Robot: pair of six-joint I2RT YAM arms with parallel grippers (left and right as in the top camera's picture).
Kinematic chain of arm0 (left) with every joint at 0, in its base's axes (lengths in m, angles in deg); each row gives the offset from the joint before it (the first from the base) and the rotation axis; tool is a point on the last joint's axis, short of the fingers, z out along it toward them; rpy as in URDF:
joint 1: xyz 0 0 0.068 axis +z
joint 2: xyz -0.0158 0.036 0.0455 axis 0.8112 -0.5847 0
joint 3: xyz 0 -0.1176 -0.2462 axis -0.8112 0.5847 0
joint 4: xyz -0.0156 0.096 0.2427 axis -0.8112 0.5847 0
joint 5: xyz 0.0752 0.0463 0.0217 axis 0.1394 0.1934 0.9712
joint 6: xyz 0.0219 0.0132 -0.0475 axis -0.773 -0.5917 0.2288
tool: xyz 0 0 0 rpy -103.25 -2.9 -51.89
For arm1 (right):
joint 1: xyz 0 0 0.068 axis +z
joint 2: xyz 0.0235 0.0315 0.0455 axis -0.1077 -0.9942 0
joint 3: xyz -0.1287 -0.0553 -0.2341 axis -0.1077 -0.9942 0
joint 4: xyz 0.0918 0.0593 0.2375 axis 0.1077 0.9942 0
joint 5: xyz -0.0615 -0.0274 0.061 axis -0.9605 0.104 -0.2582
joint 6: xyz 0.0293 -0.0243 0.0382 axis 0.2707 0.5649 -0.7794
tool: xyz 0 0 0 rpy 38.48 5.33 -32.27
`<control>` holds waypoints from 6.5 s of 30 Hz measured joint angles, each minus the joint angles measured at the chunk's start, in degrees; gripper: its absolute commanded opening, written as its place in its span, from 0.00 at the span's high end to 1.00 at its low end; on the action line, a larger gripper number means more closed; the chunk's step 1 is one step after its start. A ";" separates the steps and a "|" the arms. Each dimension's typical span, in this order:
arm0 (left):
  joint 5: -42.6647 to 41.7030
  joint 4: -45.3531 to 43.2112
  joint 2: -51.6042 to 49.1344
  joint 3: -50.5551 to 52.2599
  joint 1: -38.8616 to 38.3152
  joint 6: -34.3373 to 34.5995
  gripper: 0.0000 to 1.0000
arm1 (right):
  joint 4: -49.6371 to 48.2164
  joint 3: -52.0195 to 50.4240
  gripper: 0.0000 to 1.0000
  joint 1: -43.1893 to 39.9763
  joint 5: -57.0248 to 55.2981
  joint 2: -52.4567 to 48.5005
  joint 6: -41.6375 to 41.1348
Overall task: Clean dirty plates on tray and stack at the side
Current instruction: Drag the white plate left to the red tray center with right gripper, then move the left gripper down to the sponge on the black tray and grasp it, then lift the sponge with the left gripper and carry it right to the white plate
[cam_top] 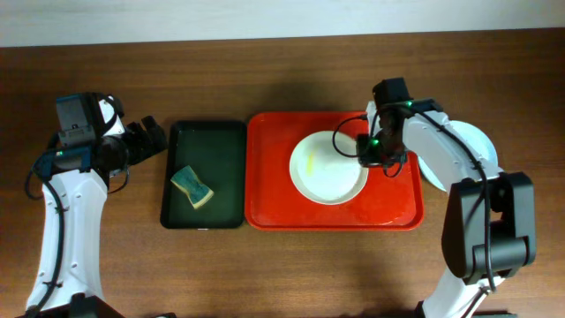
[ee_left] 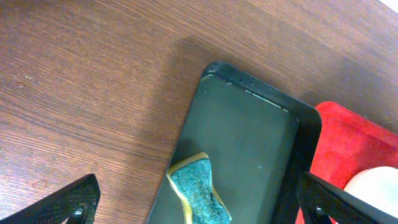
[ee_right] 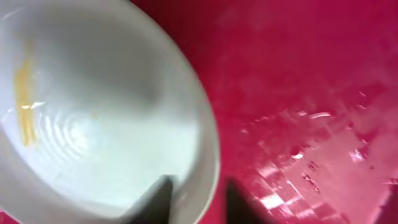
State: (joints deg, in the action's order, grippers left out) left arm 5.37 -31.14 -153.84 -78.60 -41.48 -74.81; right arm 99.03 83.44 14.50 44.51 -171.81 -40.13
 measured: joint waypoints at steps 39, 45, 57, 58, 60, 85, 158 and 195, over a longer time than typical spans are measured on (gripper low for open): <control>0.00 -0.04 0.00 0.00 0.00 0.00 0.01 | 9.88 -0.20 0.79 -1.29 0.55 -0.17 -16.41; 0.00 -0.02 0.00 0.00 0.00 0.00 0.01 | 11.72 2.19 0.79 -2.29 -2.08 -0.17 -15.91; 0.00 0.00 0.00 0.00 0.00 0.00 0.01 | -4.04 -9.31 0.94 -2.16 3.45 -0.17 -15.67; 0.00 -0.02 0.00 0.00 0.00 0.00 0.01 | -4.15 -9.31 0.95 -2.10 3.85 -0.15 -15.72; -0.02 0.00 0.00 0.00 0.00 0.00 0.01 | -4.87 -9.31 0.93 -1.70 4.90 -0.09 -15.85; -0.81 0.57 0.00 0.00 0.00 0.17 0.01 | -5.09 -8.50 0.90 0.22 5.31 -0.11 -17.55; 6.49 13.46 -28.26 -5.64 -13.64 9.68 1.00 | -7.61 -8.41 0.75 0.02 7.50 -0.11 -13.11; 6.34 8.68 -12.15 -5.16 -23.98 -17.29 1.00 | -7.48 -8.22 0.94 4.07 11.17 -0.11 -13.09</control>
State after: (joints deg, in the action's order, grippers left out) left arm 11.70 -22.46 -165.99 -83.76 -65.46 -92.10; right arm 91.55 75.22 18.56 55.68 -171.92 -53.23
